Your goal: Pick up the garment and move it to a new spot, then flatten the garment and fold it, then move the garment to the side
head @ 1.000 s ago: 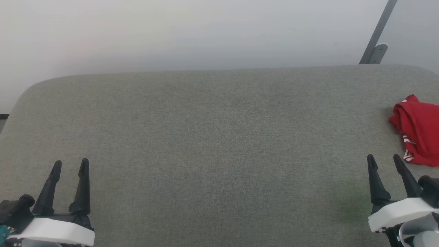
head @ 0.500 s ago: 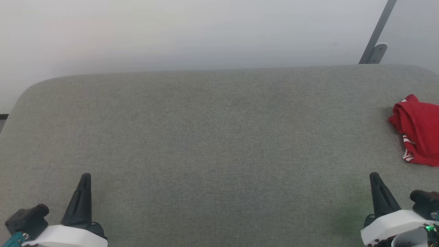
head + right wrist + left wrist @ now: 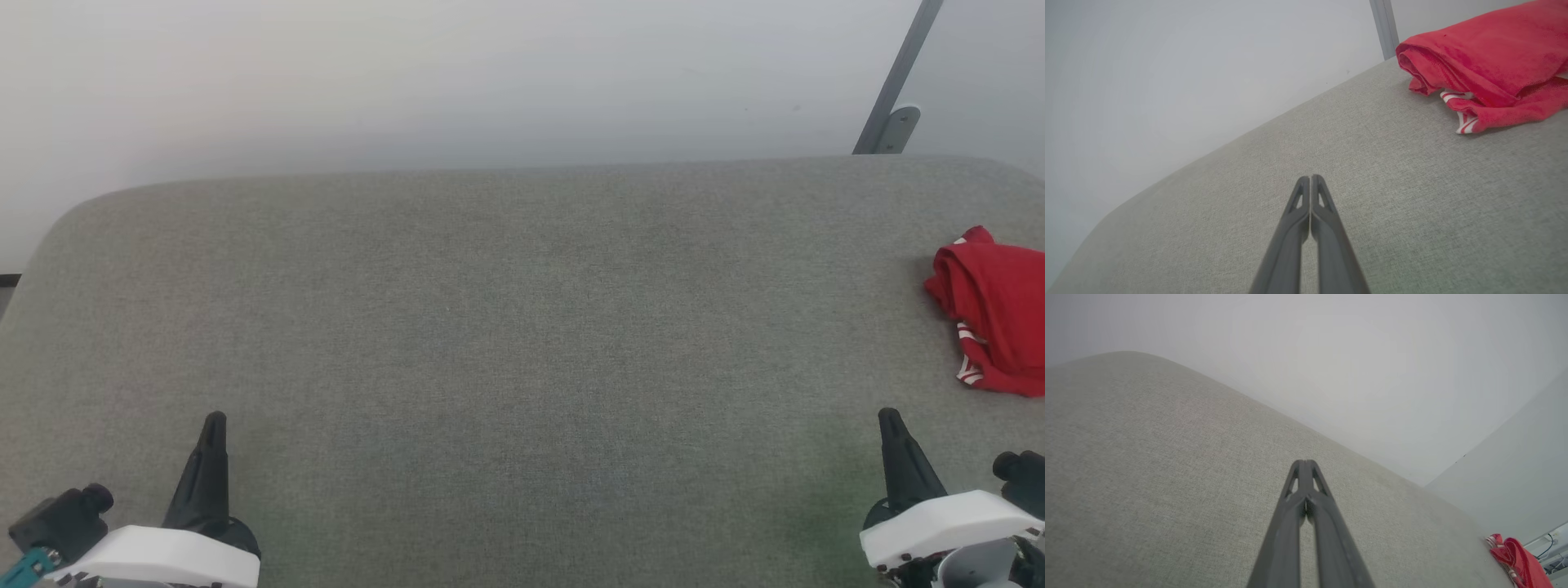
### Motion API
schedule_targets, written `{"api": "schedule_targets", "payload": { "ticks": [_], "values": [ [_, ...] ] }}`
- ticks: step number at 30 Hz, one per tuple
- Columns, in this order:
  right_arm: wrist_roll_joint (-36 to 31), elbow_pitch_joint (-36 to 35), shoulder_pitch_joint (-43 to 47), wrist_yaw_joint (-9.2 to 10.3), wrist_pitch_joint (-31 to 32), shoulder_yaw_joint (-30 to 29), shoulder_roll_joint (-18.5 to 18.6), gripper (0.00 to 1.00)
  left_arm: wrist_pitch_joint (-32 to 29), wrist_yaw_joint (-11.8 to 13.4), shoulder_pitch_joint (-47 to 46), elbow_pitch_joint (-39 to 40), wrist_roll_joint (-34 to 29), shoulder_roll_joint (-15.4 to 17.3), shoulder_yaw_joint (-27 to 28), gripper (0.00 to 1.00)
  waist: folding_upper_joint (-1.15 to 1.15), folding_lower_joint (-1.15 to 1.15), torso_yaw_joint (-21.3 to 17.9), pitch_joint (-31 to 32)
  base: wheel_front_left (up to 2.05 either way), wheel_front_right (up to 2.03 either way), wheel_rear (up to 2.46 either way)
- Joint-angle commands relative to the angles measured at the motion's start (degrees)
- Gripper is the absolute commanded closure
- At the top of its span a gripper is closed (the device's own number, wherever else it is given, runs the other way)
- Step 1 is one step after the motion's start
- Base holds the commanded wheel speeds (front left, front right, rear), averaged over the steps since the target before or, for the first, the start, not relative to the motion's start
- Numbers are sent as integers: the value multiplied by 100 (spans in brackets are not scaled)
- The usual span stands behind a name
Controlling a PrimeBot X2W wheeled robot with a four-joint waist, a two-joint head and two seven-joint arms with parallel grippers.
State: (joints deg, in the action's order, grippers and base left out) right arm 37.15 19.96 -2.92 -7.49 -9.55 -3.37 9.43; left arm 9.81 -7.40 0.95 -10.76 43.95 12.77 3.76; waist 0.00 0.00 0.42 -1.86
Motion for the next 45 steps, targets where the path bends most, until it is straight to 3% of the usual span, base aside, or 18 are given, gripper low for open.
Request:
{"api": "schedule_targets", "payload": {
  "ticks": [1,45],
  "values": [
    [263,-135,-158,-1,63,-29,11,100,-66,-3,-170,58,259,19,53,100,0,0,0,3,0,0,0],
    [3057,-399,-275,-1,890,-186,-342,100,-905,-8,-492,-140,2696,-513,184,100,0,0,-17,71,0,0,0]
  ]
}}
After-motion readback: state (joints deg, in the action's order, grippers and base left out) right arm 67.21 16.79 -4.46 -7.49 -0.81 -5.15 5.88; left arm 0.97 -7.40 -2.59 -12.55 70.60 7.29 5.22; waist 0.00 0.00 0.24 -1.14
